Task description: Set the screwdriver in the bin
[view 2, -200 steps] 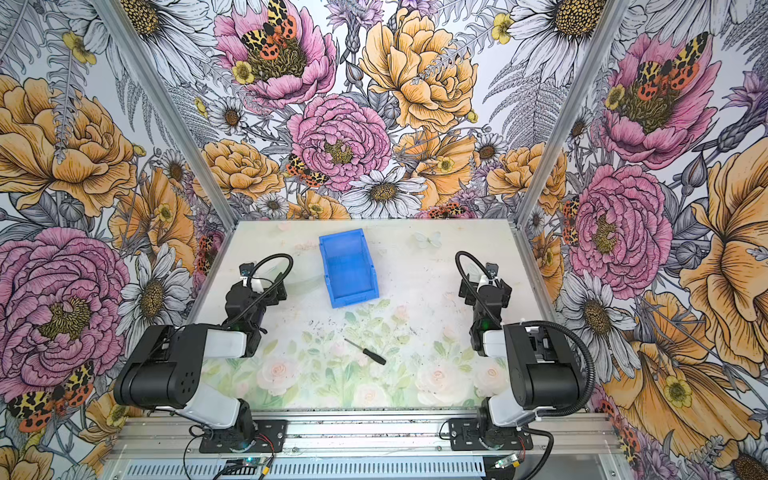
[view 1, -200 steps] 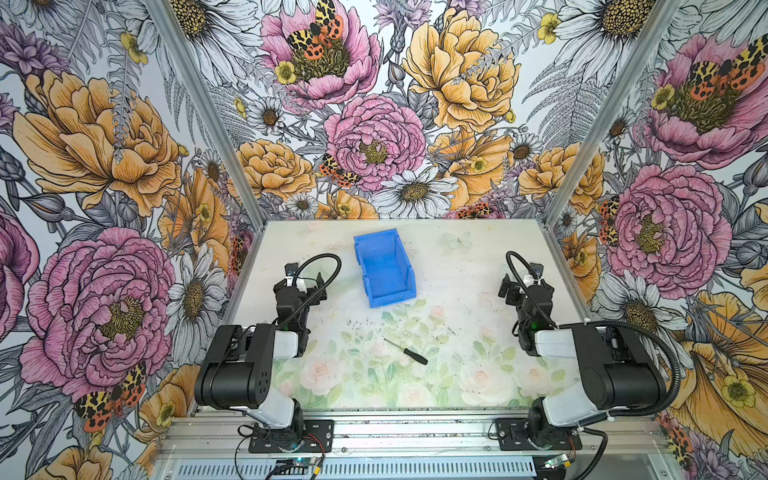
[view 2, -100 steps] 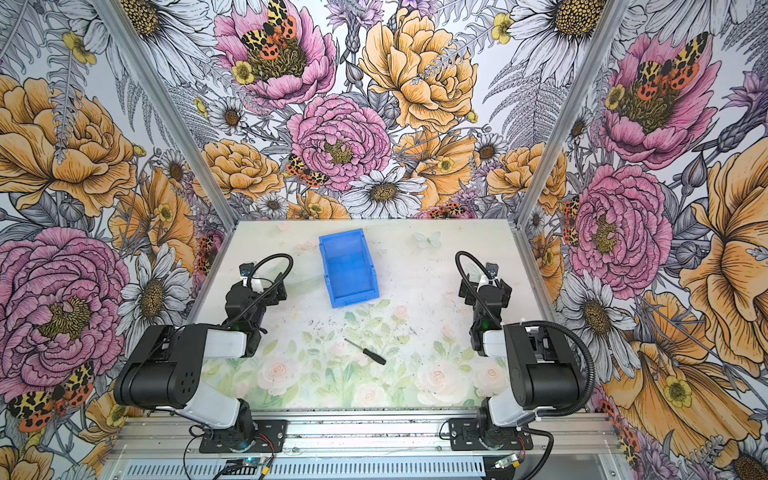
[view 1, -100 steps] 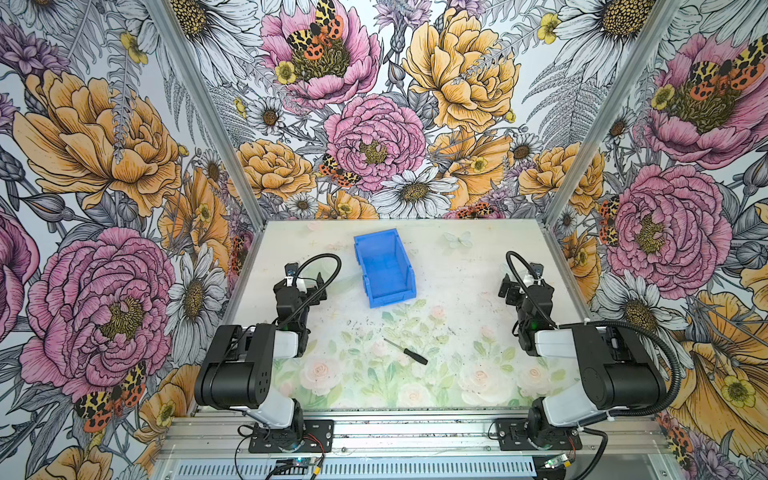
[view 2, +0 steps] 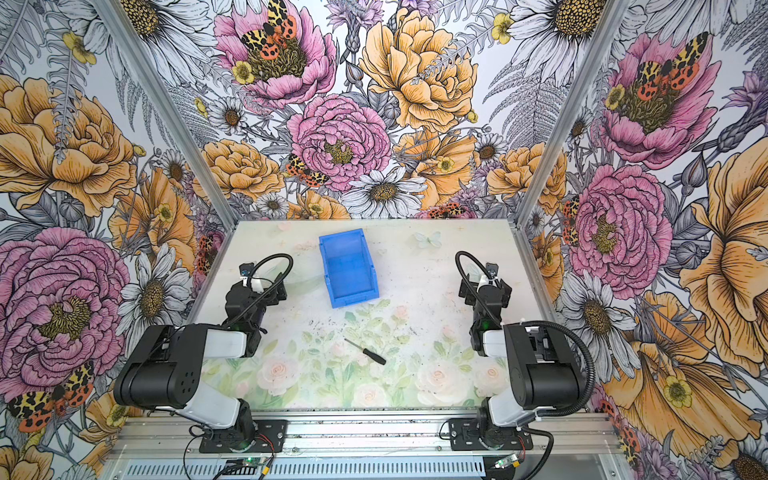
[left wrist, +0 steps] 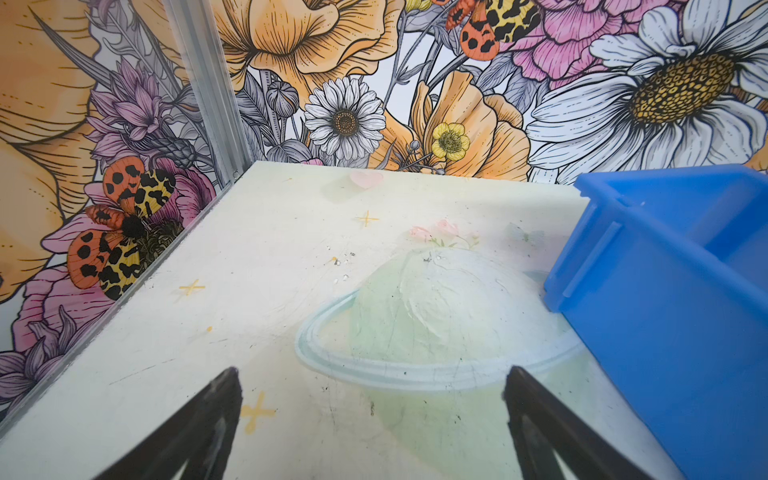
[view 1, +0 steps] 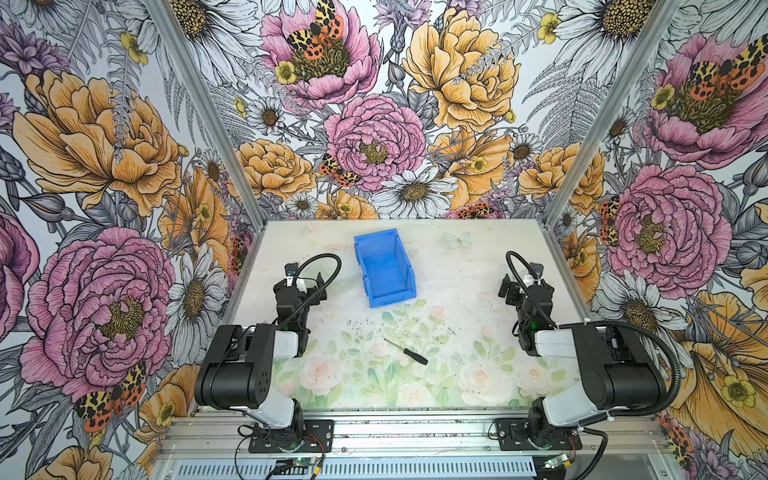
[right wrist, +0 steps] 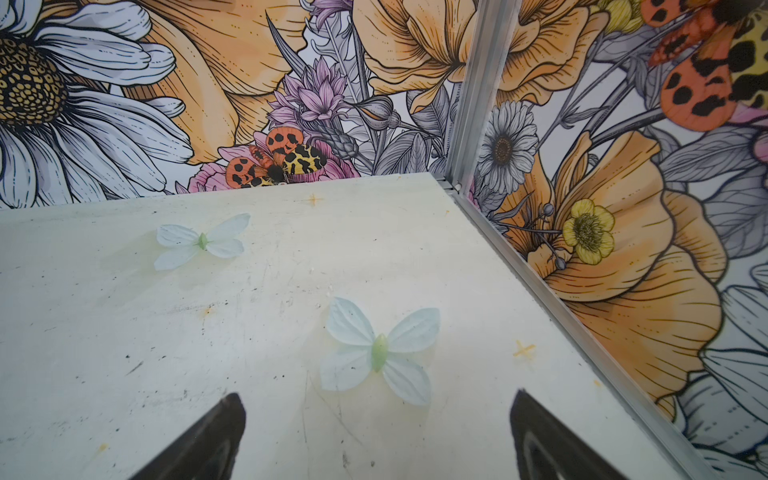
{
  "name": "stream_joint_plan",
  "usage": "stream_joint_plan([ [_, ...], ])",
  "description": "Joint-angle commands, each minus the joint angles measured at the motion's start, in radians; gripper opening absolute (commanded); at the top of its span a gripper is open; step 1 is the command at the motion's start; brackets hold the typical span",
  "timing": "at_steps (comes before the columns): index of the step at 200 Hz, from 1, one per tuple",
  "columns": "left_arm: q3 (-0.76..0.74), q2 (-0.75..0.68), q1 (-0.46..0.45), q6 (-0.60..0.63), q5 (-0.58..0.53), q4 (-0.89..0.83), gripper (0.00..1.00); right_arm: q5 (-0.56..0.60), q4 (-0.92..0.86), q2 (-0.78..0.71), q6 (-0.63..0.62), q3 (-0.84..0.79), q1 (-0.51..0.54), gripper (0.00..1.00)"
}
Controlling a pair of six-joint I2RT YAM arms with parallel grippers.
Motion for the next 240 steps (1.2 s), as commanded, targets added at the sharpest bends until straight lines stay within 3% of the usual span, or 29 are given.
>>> stream_joint_plan([
  [1,0.004,0.002,0.009,0.007,0.022,0.016,0.99,0.02,0.032,0.006,0.004,-0.004,0.007,0.99],
  [50,0.025,-0.014,0.03,-0.003,0.075,-0.036,0.99,0.058,0.015,-0.019,0.023,-0.01,0.007,0.99],
  [84,0.017,-0.042,0.046,-0.023,0.077,-0.043,0.99,0.023,0.057,-0.051,0.007,-0.043,0.005,0.99],
  [116,0.03,-0.096,0.066,-0.047,0.075,-0.118,0.99,0.032,-0.056,-0.162,0.011,-0.038,0.005,0.99],
  [164,0.076,-0.252,0.139,-0.09,0.209,-0.415,0.99,-0.053,-0.422,-0.448,0.035,0.02,0.014,0.99],
  [195,0.186,-0.309,0.135,-0.212,0.141,-0.708,0.99,-0.013,-0.692,-0.606,0.12,0.101,0.019,1.0],
  [240,0.309,-0.327,0.148,-0.354,0.28,-1.001,0.99,-0.008,-1.112,-0.619,0.263,0.329,0.072,1.0],
])
